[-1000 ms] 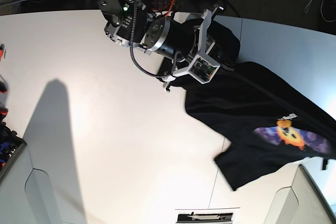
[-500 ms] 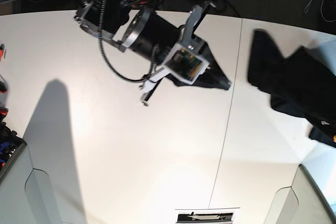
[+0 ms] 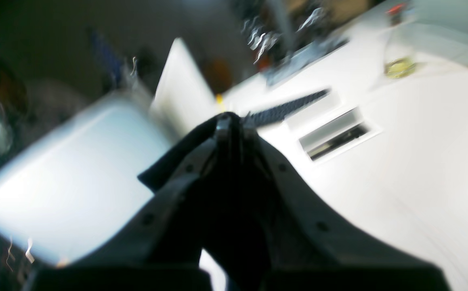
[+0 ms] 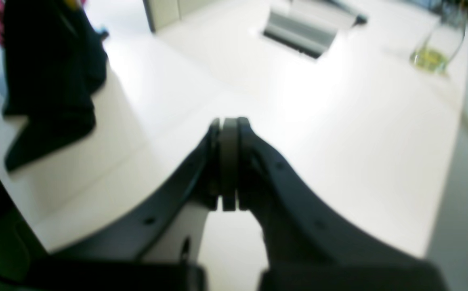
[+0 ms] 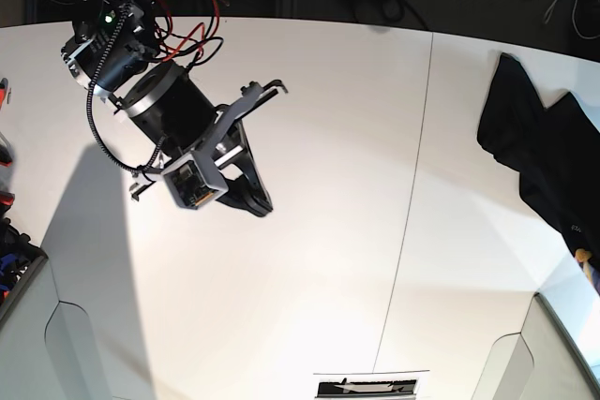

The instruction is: Layout the t-shirt on the table in an organized manner, then fold the t-shirt properly

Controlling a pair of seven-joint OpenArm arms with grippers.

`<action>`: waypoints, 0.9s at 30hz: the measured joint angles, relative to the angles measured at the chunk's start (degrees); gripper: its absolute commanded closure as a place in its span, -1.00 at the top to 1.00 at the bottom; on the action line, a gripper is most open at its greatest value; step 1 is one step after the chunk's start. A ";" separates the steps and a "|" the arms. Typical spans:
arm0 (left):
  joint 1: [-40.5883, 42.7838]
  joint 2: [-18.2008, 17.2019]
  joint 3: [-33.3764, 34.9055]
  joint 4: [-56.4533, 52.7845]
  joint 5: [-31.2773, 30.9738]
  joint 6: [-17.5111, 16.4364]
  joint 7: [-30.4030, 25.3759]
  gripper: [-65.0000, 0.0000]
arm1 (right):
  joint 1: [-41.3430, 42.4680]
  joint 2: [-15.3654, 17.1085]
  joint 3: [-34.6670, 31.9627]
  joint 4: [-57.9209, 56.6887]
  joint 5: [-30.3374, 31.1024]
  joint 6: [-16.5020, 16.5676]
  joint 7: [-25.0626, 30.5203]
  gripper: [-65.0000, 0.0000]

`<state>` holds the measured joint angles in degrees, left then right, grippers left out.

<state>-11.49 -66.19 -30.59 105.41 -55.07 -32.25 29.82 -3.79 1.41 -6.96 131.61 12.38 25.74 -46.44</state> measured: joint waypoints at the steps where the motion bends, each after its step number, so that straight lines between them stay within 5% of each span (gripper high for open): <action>1: 0.00 0.48 0.31 3.30 0.04 -0.52 -0.52 -1.00 | -0.55 0.00 0.28 -0.04 -0.26 -0.02 -0.15 -1.00; 6: -0.02 6.56 8.04 14.01 2.08 -0.46 -0.98 -1.00 | -3.06 -0.02 0.31 -0.04 -0.13 0.00 -0.13 -1.00; 11: 0.13 16.04 26.97 12.76 4.13 -1.07 0.13 -0.99 | -4.31 -0.02 1.95 -0.04 -1.03 -0.02 -0.13 -1.00; 15: 0.44 22.91 42.05 8.39 6.45 -2.32 1.60 0.03 | -5.60 -0.02 4.72 -0.04 -1.18 -0.02 -0.09 -1.00; 17: 0.42 26.86 46.58 6.54 8.24 -2.51 1.60 0.22 | -6.08 -0.02 5.55 -0.04 -0.92 -0.02 -0.07 -1.00; 22: 0.37 36.02 49.62 4.31 10.27 -1.81 3.67 0.22 | -6.05 -0.35 5.88 -0.04 -0.61 -0.04 -0.31 -1.00; 27: 0.35 38.12 47.95 4.48 10.64 -1.66 4.90 0.22 | -6.05 -0.48 5.88 -0.04 -0.61 -0.04 -0.31 -1.00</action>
<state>-11.14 -28.08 17.37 109.89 -44.42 -33.91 34.72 -9.85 0.93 -1.08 131.57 11.77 25.69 -46.74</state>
